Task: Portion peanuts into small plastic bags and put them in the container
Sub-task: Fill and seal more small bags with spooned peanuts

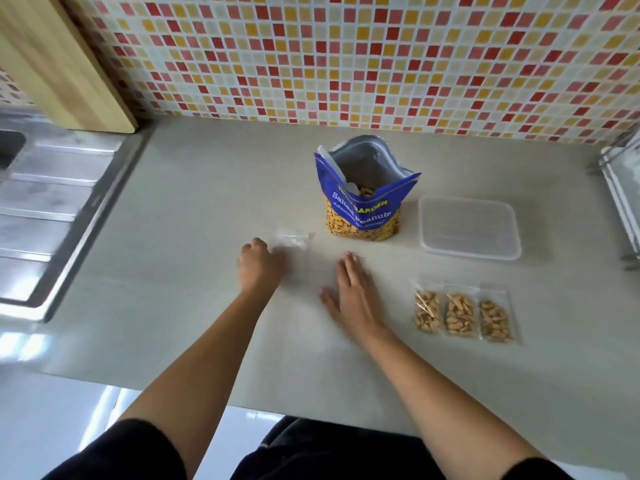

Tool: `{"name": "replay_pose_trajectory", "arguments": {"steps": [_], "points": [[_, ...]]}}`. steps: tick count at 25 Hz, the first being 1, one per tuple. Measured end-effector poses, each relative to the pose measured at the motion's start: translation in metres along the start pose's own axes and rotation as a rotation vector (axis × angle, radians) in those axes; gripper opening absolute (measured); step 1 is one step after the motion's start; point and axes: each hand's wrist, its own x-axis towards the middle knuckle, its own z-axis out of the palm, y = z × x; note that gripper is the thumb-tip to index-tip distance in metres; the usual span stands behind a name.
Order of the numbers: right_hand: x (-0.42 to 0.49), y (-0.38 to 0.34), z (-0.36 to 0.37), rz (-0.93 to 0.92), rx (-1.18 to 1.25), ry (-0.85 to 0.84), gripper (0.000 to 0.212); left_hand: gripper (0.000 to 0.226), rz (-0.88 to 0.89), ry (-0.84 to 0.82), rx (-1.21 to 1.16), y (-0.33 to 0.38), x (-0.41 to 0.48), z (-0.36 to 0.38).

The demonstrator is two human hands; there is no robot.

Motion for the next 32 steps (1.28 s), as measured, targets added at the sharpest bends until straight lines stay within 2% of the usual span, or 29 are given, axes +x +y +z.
{"name": "replay_pose_trajectory", "arguments": {"steps": [3, 6, 12, 14, 16, 18, 20, 21, 22, 26, 30, 32], "points": [[-0.003, 0.0, 0.011, 0.027, -0.159, 0.089, 0.073, 0.031, -0.054, -0.066, -0.019, -0.007, 0.012, 0.005], [-0.004, -0.002, 0.012, 0.049, -0.18, 0.115, 0.071, 0.027, -0.133, -0.135, -0.121, -0.006, 0.02, 0.003], [-0.005, 0.002, 0.014, 0.029, -0.142, 0.13, 0.072, 0.018, -0.125, -0.152, -0.251, -0.013, 0.023, -0.009], [-0.003, 0.002, 0.01, 0.003, -0.046, 0.139, 0.072, 0.008, -0.09, -0.176, -0.34, -0.013, 0.02, -0.02], [-0.002, 0.0, 0.003, 0.011, 0.129, 0.182, 0.067, 0.005, -0.059, -0.275, -0.548, -0.014, 0.012, -0.033], [-0.002, -0.014, -0.012, 0.136, 0.479, 0.252, 0.051, 0.012, -0.03, -0.372, -0.722, -0.013, 0.0, -0.044], [-0.002, -0.04, -0.032, 0.323, 0.945, 0.155, 0.03, 0.012, -0.011, -0.417, -0.821, -0.008, -0.016, -0.05], [-0.004, -0.051, -0.039, 0.366, 1.123, 0.11, 0.024, 0.012, -0.001, -0.432, -0.866, -0.004, -0.024, -0.053], [-0.006, -0.059, -0.044, 0.372, 1.2, 0.103, 0.02, 0.012, 0.01, -0.451, -0.904, 0.001, -0.033, -0.055], [-0.008, -0.066, -0.076, 0.285, 1.249, 0.282, 0.01, 0.016, 0.102, -0.508, -1.03, 0.025, -0.055, -0.066], [-0.002, -0.057, -0.127, 0.136, 1.17, 0.319, 0.02, 0.01, 0.235, -0.505, -1.243, 0.066, -0.05, -0.094], [0.001, -0.049, -0.146, 0.11, 1.132, 0.354, 0.017, 0.008, 0.335, -0.518, -1.16, 0.083, -0.046, -0.107]]}}
